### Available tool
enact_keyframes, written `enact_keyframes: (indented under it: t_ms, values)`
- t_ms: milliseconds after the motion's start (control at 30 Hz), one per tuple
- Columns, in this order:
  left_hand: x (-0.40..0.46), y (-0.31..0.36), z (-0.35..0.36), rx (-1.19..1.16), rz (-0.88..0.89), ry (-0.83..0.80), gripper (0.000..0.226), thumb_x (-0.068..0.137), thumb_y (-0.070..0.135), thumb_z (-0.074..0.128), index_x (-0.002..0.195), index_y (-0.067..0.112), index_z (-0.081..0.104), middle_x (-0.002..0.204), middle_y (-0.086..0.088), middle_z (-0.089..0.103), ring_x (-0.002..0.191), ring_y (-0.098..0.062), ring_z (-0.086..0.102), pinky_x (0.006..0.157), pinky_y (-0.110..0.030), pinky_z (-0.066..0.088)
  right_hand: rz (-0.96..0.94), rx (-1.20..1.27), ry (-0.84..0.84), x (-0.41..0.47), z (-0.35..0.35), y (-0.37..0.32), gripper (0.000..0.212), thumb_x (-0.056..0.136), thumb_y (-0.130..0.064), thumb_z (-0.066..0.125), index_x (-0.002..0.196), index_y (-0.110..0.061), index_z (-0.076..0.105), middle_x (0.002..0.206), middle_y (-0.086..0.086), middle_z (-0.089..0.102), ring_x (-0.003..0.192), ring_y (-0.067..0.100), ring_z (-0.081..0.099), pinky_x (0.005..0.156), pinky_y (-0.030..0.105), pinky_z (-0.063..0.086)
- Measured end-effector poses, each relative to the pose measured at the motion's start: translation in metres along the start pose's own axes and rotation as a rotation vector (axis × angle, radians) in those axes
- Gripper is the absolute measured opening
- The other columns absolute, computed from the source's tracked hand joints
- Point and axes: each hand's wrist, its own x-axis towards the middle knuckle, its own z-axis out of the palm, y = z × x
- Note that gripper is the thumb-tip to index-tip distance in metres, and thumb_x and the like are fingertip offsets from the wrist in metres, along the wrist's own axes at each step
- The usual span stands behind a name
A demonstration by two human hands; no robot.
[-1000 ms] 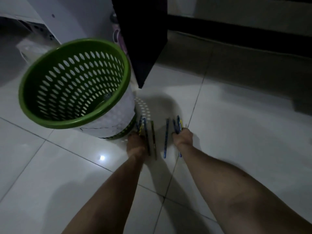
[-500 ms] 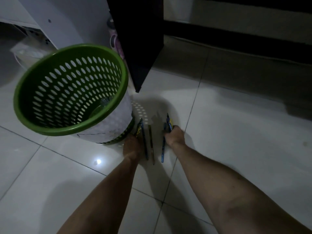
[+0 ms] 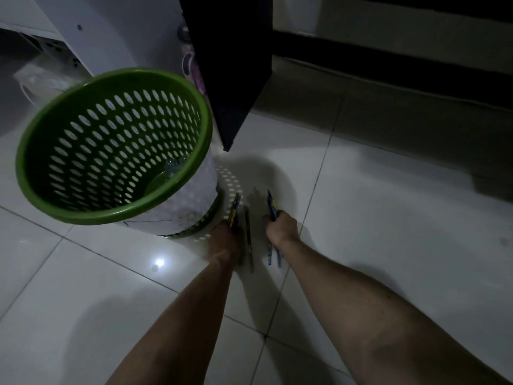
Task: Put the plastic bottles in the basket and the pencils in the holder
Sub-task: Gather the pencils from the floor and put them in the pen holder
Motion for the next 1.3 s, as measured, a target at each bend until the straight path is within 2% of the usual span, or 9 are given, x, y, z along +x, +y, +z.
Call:
enact_keyframes:
  t_ms: [133, 267, 367, 600, 833, 933, 1100, 1200, 1300]
  values:
    - [-0.002, -0.002, -0.009, 0.006, -0.009, -0.012, 0.035, 0.092, 0.033, 0.059, 0.116, 0.009, 0.065, 0.111, -0.017, 0.068, 0.102, -0.033, 0.065, 0.089, -0.046, 0.055, -0.016, 0.027, -0.019, -0.006, 0.004, -0.005, 0.038, 0.098, -0.032, 0.052, 0.127, -0.008, 0.056, 0.125, 0.019, 0.063, 0.11, 0.037, 0.062, 0.081, 0.03, 0.047]
    - [-0.003, -0.008, -0.021, 0.061, 0.034, -0.012, 0.039, 0.096, 0.034, 0.054, 0.119, 0.004, 0.062, 0.119, -0.023, 0.064, 0.11, -0.036, 0.061, 0.092, -0.047, 0.051, -0.057, -0.024, -0.057, -0.012, 0.021, -0.017, 0.037, 0.095, -0.025, 0.062, 0.124, -0.003, 0.057, 0.121, 0.022, 0.064, 0.111, 0.041, 0.063, 0.087, 0.041, 0.055]
    - [-0.004, -0.012, -0.028, 0.059, 0.08, -0.001, 0.041, 0.097, 0.033, 0.052, 0.122, 0.001, 0.061, 0.123, -0.024, 0.062, 0.114, -0.036, 0.059, 0.093, -0.044, 0.05, -0.071, -0.099, -0.087, -0.016, 0.036, -0.017, 0.047, 0.089, -0.028, 0.072, 0.126, -0.002, 0.059, 0.124, 0.022, 0.064, 0.115, 0.04, 0.061, 0.09, 0.039, 0.052]
    - [-0.006, -0.008, -0.028, -0.032, 0.144, -0.034, 0.031, 0.099, 0.021, 0.051, 0.117, -0.002, 0.062, 0.117, -0.026, 0.063, 0.111, -0.037, 0.06, 0.092, -0.043, 0.047, -0.064, -0.155, -0.078, -0.017, 0.034, -0.02, 0.035, 0.095, -0.023, 0.062, 0.121, 0.0, 0.065, 0.125, 0.024, 0.065, 0.116, 0.041, 0.061, 0.091, 0.035, 0.05]
    - [-0.042, 0.044, -0.042, -0.055, 0.154, -0.136, 0.039, 0.099, 0.035, 0.048, 0.113, 0.002, 0.063, 0.111, -0.025, 0.066, 0.103, -0.038, 0.063, 0.084, -0.038, 0.048, 0.016, 0.035, -0.031, -0.044, -0.026, -0.044, 0.03, 0.103, -0.023, 0.044, 0.12, -0.001, 0.053, 0.113, 0.026, 0.065, 0.101, 0.04, 0.065, 0.081, 0.036, 0.049]
    - [-0.084, 0.081, -0.087, -0.06, 0.233, -0.156, 0.036, 0.098, 0.029, 0.052, 0.103, -0.005, 0.064, 0.101, -0.031, 0.067, 0.097, -0.043, 0.064, 0.078, -0.041, 0.046, 0.012, 0.093, -0.064, -0.097, -0.068, -0.082, 0.01, 0.103, -0.019, 0.044, 0.105, -0.011, 0.049, 0.076, 0.012, 0.059, 0.057, 0.026, 0.059, 0.059, 0.032, 0.049]
    - [-0.161, 0.16, -0.204, -0.17, 0.265, -0.156, 0.038, 0.099, 0.03, 0.053, 0.099, -0.005, 0.067, 0.095, -0.032, 0.069, 0.096, -0.043, 0.066, 0.083, -0.049, 0.05, -0.047, 0.132, -0.019, -0.195, -0.145, -0.174, 0.018, 0.096, -0.032, 0.065, 0.084, -0.019, 0.059, 0.074, 0.005, 0.059, 0.07, 0.024, 0.056, 0.065, 0.029, 0.044]
    - [-0.204, 0.209, -0.28, -0.169, 0.229, -0.116, 0.042, 0.098, 0.035, 0.052, 0.1, -0.003, 0.068, 0.097, -0.03, 0.069, 0.097, -0.041, 0.066, 0.082, -0.045, 0.051, -0.096, 0.115, -0.031, -0.251, -0.191, -0.239, 0.024, 0.097, -0.039, 0.061, 0.086, -0.018, 0.067, 0.078, 0.006, 0.063, 0.074, 0.023, 0.056, 0.067, 0.027, 0.041]
    - [-0.241, 0.253, -0.357, -0.181, 0.21, -0.1, 0.038, 0.098, 0.033, 0.051, 0.098, -0.003, 0.064, 0.1, -0.03, 0.068, 0.1, -0.043, 0.063, 0.082, -0.042, 0.047, -0.041, 0.101, -0.067, -0.308, -0.235, -0.306, 0.039, 0.097, -0.045, 0.058, 0.072, -0.016, 0.06, 0.069, 0.006, 0.057, 0.069, 0.022, 0.051, 0.064, 0.028, 0.039]
